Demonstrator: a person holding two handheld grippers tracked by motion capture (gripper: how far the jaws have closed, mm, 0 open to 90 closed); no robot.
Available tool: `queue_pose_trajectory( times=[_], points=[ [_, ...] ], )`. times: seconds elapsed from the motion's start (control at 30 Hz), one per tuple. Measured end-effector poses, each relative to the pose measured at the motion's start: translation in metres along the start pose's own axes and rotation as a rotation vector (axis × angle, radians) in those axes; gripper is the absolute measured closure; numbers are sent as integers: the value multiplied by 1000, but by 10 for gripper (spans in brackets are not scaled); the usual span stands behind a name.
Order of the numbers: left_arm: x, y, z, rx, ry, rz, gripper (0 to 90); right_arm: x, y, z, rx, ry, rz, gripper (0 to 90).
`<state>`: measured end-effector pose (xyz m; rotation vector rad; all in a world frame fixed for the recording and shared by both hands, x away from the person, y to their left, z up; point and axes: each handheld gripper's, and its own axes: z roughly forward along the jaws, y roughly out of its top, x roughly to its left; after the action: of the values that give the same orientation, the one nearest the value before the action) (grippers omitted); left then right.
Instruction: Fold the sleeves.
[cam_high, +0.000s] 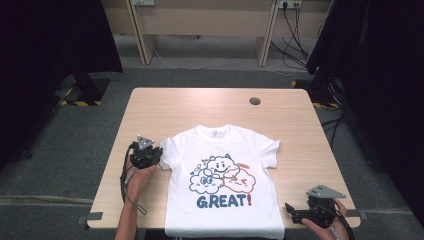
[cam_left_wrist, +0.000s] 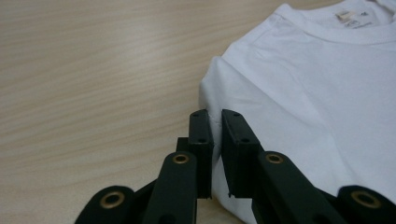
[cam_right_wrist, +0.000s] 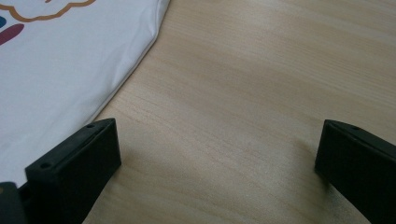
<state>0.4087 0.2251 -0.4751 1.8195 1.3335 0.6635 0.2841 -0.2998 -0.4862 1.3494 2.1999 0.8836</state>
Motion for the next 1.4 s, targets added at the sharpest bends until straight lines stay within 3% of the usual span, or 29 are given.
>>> queue_pose_trajectory(
  times=[0.23, 0.7, 1.0, 1.4],
  points=[
    [-6, 6, -6, -31, 9, 24, 846, 0, 0, 0, -1, 0, 2, 2],
    [-9, 9, -10, -47, -2, 27, 841, 0, 0, 0, -1, 0, 2, 2],
    [-15, 15, -15, -83, -12, 40, 835, 0, 0, 0, -1, 0, 3, 2],
    [-45, 37, -18, -126, -77, 99, 830, 0, 0, 0, -1, -1, 3, 3]
  ],
)
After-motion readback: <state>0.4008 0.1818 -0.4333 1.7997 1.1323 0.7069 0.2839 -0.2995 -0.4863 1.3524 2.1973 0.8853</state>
